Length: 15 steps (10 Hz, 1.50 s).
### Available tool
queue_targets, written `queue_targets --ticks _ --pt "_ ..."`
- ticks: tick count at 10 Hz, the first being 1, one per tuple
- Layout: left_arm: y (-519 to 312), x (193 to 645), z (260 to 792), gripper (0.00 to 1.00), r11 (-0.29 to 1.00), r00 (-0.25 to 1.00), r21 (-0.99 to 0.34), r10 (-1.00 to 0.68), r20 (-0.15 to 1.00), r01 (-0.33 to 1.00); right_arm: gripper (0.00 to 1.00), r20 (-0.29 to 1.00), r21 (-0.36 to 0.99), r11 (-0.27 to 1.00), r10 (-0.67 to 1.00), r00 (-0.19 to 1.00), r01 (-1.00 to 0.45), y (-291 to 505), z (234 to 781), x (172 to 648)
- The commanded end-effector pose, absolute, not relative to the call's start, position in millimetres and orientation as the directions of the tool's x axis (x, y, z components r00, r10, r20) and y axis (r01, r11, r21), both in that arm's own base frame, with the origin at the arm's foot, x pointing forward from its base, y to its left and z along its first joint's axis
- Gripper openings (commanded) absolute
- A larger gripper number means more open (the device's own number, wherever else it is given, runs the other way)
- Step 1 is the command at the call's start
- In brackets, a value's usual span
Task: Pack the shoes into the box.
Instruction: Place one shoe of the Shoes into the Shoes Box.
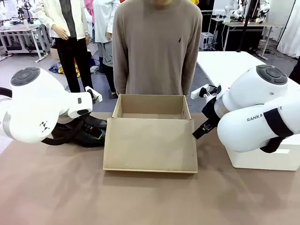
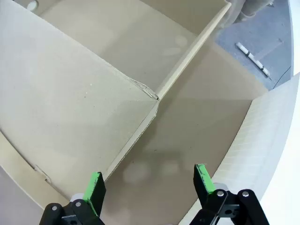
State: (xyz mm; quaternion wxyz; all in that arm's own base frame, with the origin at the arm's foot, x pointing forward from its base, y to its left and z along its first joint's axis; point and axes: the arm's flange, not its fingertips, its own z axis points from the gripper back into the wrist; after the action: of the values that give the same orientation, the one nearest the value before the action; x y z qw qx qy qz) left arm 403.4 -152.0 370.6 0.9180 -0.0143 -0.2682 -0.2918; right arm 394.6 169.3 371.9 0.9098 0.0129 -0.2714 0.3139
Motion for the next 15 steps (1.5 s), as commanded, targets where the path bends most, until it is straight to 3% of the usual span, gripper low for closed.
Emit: queue_targets --ticks 1,12,15 --pt "-152 403 371 1.00 0.829 0.686 0.130 -0.528 0.501 0.543 1.00 0.502 -0.147 0.803 0.564 0.655 -0.578 169 372 395" --pt "-152 403 371 1.00 0.829 0.686 0.130 -0.528 0.501 0.543 1.00 0.502 -0.147 0.802 0.565 0.655 -0.579 169 372 395" --pt "-153 398 398 1.00 0.817 0.666 0.151 -0.547 0.507 0.556 1.00 0.500 -0.103 0.794 0.562 0.659 -0.600 164 405 392"
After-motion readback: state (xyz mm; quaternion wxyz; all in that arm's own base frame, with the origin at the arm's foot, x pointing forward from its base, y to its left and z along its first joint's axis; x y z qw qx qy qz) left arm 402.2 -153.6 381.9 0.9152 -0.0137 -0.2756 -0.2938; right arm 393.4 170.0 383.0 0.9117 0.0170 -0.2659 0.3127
